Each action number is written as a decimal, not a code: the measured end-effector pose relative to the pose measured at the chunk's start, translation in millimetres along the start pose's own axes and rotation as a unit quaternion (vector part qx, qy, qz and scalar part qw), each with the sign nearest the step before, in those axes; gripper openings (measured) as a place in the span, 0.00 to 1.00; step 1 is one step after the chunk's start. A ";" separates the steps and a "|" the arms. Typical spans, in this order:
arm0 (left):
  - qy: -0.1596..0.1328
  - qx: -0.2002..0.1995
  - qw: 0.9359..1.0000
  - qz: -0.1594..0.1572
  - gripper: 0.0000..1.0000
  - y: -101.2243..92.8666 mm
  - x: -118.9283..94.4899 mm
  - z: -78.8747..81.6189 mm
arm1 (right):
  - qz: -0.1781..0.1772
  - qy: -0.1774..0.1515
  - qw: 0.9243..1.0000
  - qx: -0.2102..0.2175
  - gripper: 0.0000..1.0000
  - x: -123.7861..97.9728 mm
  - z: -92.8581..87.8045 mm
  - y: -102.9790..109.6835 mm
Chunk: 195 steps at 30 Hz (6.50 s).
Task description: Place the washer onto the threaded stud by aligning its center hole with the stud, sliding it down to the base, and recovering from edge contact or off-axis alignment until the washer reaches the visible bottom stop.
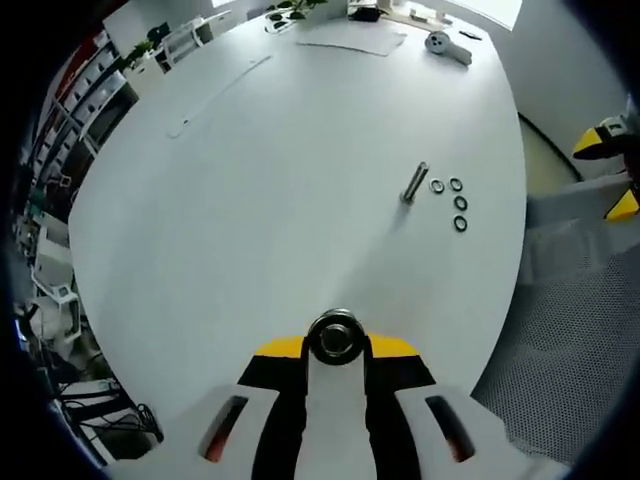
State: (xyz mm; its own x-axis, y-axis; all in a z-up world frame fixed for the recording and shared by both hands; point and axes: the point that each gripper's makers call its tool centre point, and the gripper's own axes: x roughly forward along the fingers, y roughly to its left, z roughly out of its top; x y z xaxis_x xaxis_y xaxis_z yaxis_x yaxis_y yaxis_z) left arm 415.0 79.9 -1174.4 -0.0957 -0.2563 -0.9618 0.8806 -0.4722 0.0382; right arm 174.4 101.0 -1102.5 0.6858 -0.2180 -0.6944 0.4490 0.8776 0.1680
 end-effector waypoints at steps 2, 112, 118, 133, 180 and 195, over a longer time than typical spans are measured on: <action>0.001 -0.001 1.000 0.000 0.19 0.5 0.1 0.6 | 0.001 0.000 1.000 0.000 0.43 0.4 0.2 0.1; -0.278 -0.211 0.933 0.084 0.34 -58.0 -116.3 -16.8 | 0.028 -0.005 1.000 -0.014 0.43 -1.0 3.2 11.1; -0.290 -0.218 0.929 0.072 0.36 -69.2 -126.6 -30.9 | 0.017 -0.008 1.000 -0.012 0.43 -3.2 4.3 7.2; -0.312 -0.196 0.927 0.075 0.38 -84.4 -153.2 -55.1 | -0.012 -0.003 1.000 -0.003 0.43 -2.0 0.7 -6.6; -0.343 -0.178 0.921 0.044 0.35 -116.7 -142.8 -78.5 | -0.057 -0.002 0.998 0.019 0.44 -6.7 -1.3 -26.5; -0.338 -0.163 0.927 0.012 0.33 -133.6 -133.7 -77.8 | -0.054 0.004 0.998 0.017 0.44 -3.9 -4.8 -26.0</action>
State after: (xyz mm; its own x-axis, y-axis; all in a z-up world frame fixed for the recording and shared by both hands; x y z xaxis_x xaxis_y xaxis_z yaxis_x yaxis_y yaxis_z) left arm 346.3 242.8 -1071.9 -0.2462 -0.7847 -0.5689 0.9691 -0.2078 -0.1328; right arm 157.3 81.1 -1107.5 0.6281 -0.3069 -0.7151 0.5391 0.8343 0.1155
